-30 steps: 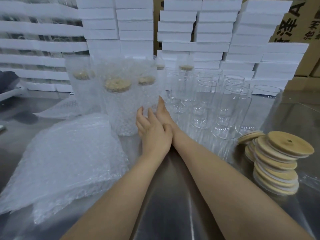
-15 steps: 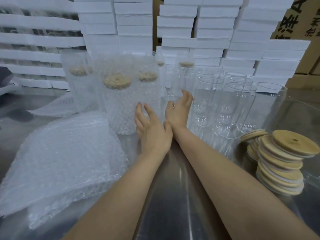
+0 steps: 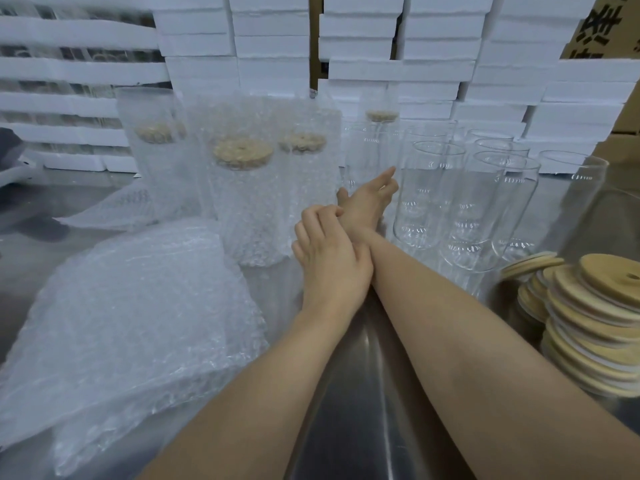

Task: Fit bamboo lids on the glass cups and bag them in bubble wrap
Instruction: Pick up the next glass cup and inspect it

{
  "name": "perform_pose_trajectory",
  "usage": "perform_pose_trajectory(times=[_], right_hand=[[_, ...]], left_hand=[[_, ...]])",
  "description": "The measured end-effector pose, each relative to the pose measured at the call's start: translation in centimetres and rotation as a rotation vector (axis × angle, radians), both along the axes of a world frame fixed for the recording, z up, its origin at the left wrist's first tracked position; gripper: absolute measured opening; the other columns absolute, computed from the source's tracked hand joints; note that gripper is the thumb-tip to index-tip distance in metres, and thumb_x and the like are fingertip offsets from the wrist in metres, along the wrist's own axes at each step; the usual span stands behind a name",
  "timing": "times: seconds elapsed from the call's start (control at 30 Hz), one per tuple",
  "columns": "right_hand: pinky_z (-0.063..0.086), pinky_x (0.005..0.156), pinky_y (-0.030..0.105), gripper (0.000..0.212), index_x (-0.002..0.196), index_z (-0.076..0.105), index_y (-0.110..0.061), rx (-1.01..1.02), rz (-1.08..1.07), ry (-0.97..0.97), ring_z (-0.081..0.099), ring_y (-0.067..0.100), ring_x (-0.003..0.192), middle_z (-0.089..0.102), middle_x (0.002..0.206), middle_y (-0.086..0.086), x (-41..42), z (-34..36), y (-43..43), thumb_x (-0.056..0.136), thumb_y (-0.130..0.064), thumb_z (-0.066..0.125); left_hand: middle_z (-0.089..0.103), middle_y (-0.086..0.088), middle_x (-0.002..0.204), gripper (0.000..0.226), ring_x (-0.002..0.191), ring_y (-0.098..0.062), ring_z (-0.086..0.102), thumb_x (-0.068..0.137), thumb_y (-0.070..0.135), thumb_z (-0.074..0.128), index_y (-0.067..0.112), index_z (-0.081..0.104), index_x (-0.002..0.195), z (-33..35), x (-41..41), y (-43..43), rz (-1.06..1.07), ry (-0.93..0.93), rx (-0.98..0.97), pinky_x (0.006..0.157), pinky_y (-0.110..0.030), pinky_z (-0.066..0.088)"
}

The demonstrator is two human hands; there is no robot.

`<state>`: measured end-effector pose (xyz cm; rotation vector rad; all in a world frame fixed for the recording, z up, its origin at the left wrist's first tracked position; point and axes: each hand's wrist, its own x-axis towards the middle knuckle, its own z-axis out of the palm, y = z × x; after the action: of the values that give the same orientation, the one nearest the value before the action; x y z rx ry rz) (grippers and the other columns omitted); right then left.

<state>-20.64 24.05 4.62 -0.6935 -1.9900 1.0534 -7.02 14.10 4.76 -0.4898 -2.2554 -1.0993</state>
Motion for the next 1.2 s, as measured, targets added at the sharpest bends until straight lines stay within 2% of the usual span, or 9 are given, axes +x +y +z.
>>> perform_pose_trajectory(times=[0.13,0.3,0.4,0.6,0.7,0.83,0.97,1.1,1.2], right_hand=[[0.044,0.094,0.041,0.103,0.153,-0.006,-0.005,0.032,-0.012,-0.043,0.045,0.036,0.119,0.018,0.148,0.019,-0.5,0.0,0.2,0.085,-0.024,0.070],[0.036,0.106,0.042,0.106,0.153,-0.011,-0.009,0.092,-0.005,-0.125,0.037,0.033,0.127,0.036,0.146,0.014,0.4,0.2,0.1,0.087,-0.034,0.068],[0.032,0.108,0.037,0.102,0.153,-0.009,-0.006,0.126,0.024,-0.120,0.037,0.032,0.127,0.035,0.141,0.017,2.1,0.1,-0.6,0.088,-0.035,0.065],[0.046,0.082,0.035,0.092,0.153,-0.009,-0.006,0.233,0.209,-0.096,0.057,0.035,0.104,0.032,0.136,0.021,7.8,0.0,-1.8,0.093,-0.025,0.059],[0.048,0.081,0.038,0.094,0.154,-0.006,-0.009,0.243,0.235,-0.071,0.058,0.035,0.103,0.034,0.137,0.019,11.4,0.1,-2.3,0.092,-0.024,0.062],[0.048,0.081,0.037,0.099,0.154,-0.004,-0.014,0.201,0.322,-0.023,0.055,0.035,0.112,0.028,0.144,0.015,15.7,0.2,-2.8,0.089,-0.038,0.065],[0.046,0.097,0.035,0.106,0.154,-0.001,-0.020,0.083,0.472,0.007,0.048,0.023,0.123,0.032,0.142,0.010,18.9,-0.2,-2.3,0.082,-0.040,0.073],[0.047,0.084,0.022,0.099,0.152,0.017,-0.024,-0.203,0.519,0.095,0.056,0.011,0.108,0.045,0.124,0.000,19.6,0.4,-1.0,0.076,-0.034,0.080],[0.046,0.073,0.012,0.092,0.150,0.023,-0.027,-0.291,0.587,0.126,0.059,0.009,0.099,0.048,0.116,-0.003,19.5,0.8,0.0,0.078,-0.029,0.080]], left_hand=[[0.039,-0.006,0.126,0.046,0.115,-0.020,0.034,0.079,0.006,0.053,0.008,0.046,0.124,-0.1,-0.1,-0.1,-0.018,-0.003,-0.007,0.086,-0.020,0.019],[0.042,-0.007,0.127,0.047,0.118,-0.023,0.034,0.078,0.005,0.054,0.006,0.047,0.125,0.0,-0.3,-0.4,-0.045,0.009,-0.024,0.092,-0.025,0.022],[0.045,-0.008,0.130,0.046,0.121,-0.025,0.036,0.078,0.003,0.056,0.004,0.048,0.123,0.2,-0.3,-0.8,-0.070,0.021,-0.007,0.098,-0.028,0.024],[0.040,-0.013,0.136,0.035,0.126,-0.025,0.033,0.092,0.004,0.049,-0.001,0.046,0.127,0.4,-0.2,-1.2,-0.130,0.008,0.079,0.106,-0.024,0.022],[0.038,-0.011,0.139,0.034,0.130,-0.021,0.030,0.099,0.009,0.044,0.000,0.043,0.131,0.4,-0.1,-1.2,-0.169,-0.037,0.135,0.107,-0.017,0.017],[0.032,-0.007,0.145,0.041,0.137,-0.017,0.022,0.102,0.024,0.039,0.005,0.037,0.138,0.1,0.2,-1.6,-0.227,-0.166,0.176,0.106,-0.016,0.013],[0.014,0.005,0.156,0.057,0.142,-0.004,0.010,0.102,0.043,0.033,0.015,0.023,0.150,0.2,0.6,-1.5,-0.365,-0.277,0.161,0.111,-0.020,0.011],[0.018,0.016,0.153,0.075,0.119,0.031,0.024,0.088,0.061,0.037,0.027,0.019,0.152,0.7,1.3,-1.7,-0.603,-0.347,0.231,0.093,0.005,0.024],[0.038,0.016,0.146,0.079,0.128,0.008,0.041,0.083,0.074,0.042,0.035,0.023,0.149,0.7,1.5,-2.0,-0.664,-0.440,0.279,0.107,-0.019,0.034]])
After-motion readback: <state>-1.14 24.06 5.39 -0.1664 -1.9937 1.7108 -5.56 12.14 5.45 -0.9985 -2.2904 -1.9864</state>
